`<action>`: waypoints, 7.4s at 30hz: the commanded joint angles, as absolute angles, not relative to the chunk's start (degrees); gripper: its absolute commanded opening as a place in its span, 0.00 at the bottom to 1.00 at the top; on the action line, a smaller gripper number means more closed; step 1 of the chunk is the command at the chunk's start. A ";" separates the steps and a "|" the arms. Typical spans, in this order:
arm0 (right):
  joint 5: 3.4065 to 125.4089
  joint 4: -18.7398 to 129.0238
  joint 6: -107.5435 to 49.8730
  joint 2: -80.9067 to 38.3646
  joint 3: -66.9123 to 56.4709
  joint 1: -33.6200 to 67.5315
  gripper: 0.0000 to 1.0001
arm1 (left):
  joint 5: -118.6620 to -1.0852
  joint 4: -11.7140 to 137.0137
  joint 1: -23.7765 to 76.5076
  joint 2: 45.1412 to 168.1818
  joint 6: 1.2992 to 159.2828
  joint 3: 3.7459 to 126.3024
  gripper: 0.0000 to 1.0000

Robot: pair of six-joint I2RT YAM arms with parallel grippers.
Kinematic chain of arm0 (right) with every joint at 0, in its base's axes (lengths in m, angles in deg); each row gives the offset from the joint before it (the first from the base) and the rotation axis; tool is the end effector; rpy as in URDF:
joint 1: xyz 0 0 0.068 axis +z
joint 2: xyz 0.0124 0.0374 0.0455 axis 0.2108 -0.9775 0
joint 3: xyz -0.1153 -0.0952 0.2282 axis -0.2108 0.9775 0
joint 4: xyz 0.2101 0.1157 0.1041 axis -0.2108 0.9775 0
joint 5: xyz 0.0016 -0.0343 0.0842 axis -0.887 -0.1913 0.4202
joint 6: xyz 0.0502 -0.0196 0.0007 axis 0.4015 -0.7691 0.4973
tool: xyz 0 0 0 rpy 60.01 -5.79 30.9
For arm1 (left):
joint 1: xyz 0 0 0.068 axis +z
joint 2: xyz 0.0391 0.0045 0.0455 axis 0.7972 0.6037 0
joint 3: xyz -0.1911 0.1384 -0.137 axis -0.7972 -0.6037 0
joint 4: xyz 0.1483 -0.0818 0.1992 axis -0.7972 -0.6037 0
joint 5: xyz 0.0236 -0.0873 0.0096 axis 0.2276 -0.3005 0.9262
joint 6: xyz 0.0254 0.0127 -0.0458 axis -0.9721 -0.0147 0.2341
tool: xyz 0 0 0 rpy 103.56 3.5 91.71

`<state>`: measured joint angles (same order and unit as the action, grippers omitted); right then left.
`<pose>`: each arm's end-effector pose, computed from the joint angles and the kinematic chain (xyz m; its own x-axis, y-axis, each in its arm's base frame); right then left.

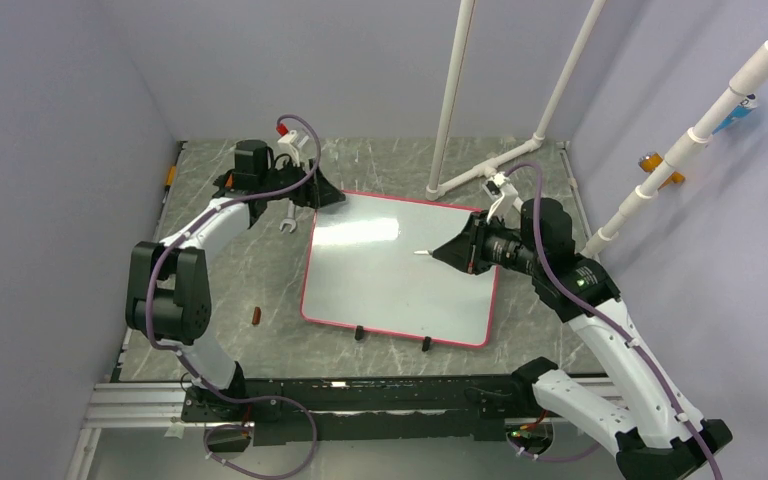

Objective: Write a sentence on the whiteboard
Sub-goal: Adjust the whiteboard at the center of the board, then write a sentence on the whiteboard.

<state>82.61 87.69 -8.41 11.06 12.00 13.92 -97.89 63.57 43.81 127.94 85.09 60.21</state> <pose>0.1499 0.0909 0.3701 -0.6637 0.1337 -0.7360 -0.5074 0.6425 0.5742 0.3734 -0.0855 0.2643 -0.6310 -0.0969 -0.7697 0.5947 0.5768 -0.5601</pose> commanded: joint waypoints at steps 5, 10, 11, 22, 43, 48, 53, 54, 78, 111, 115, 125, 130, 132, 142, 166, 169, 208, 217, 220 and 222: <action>82.20 87.07 -8.29 9.93 10.89 14.40 0.00 | -100.87 58.03 43.29 127.90 78.09 67.42 0.97; 81.76 87.68 -9.08 9.95 10.13 14.55 0.00 | -102.94 46.22 43.29 132.49 71.94 80.39 0.95; 81.82 87.57 -9.10 9.90 10.17 14.55 0.00 | -105.01 44.67 43.33 133.73 71.37 83.06 0.94; 83.20 86.95 -9.99 10.88 11.03 14.57 0.00 | -115.60 0.51 41.73 156.61 47.02 122.50 0.91; 83.80 87.77 -10.86 11.86 12.80 14.63 0.00 | -111.58 -10.37 36.23 165.34 39.82 126.83 0.77; 84.17 87.40 -10.68 11.73 13.19 14.59 0.00 | -112.38 -11.09 36.09 164.87 38.82 126.68 0.67; 84.10 87.42 -10.69 11.87 13.45 14.58 0.00 | -112.81 -12.66 36.01 163.62 37.56 126.07 0.58; 84.16 87.40 -10.64 11.83 13.46 14.58 0.00 | -112.97 -13.07 35.99 163.35 37.35 125.95 0.57; 87.11 85.10 -9.15 12.10 14.79 14.68 0.00 | -105.93 -3.42 33.45 149.84 37.94 110.69 0.00; 85.98 79.60 -14.21 13.85 17.52 16.40 0.00 | -78.08 31.89 25.61 115.05 30.87 65.13 0.00; 84.79 77.74 -15.52 15.20 19.14 17.76 0.00 | -73.66 37.30 23.34 110.52 28.47 59.26 0.00; 77.29 70.59 -18.31 15.17 22.80 27.37 0.00 | -66.24 46.70 21.16 105.95 22.85 50.77 0.00; 74.78 68.46 -18.25 14.14 23.58 30.22 0.00 | -67.81 42.90 21.19 104.58 26.02 55.05 0.20; 73.94 69.01 -18.45 14.00 22.92 30.52 0.00 | -70.12 39.80 21.20 104.54 26.98 58.02 0.41; 71.91 72.51 -18.20 15.71 22.12 30.67 0.00 | -85.37 18.61 24.33 115.69 31.51 80.67 0.65; 70.94 79.98 -16.85 20.27 19.66 30.74 0.00 | -108.03 -12.34 28.26 147.88 31.01 109.57 0.52; 71.04 79.86 -16.68 19.81 19.62 30.70 0.00 | -108.72 -13.42 28.02 148.06 30.26 108.10 0.50; 69.31 75.25 -16.11 21.20 23.38 31.70 0.00 | -90.17 0.39 21.61 134.84 36.02 93.41 0.00; 66.67 74.85 -16.14 20.23 23.70 33.33 0.00 | -75.24 5.49 21.46 133.36 38.99 90.65 0.00; 66.29 74.78 -16.14 20.43 23.97 33.40 0.00 | -72.41 7.04 21.45 133.45 39.70 90.42 0.00; 66.18 74.55 -16.11 20.48 24.17 33.48 0.00 | -70.46 7.77 21.58 133.68 39.90 90.41 0.00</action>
<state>67.66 77.44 -15.99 20.02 24.11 33.06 -90.29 0.56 21.90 134.26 44.02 91.64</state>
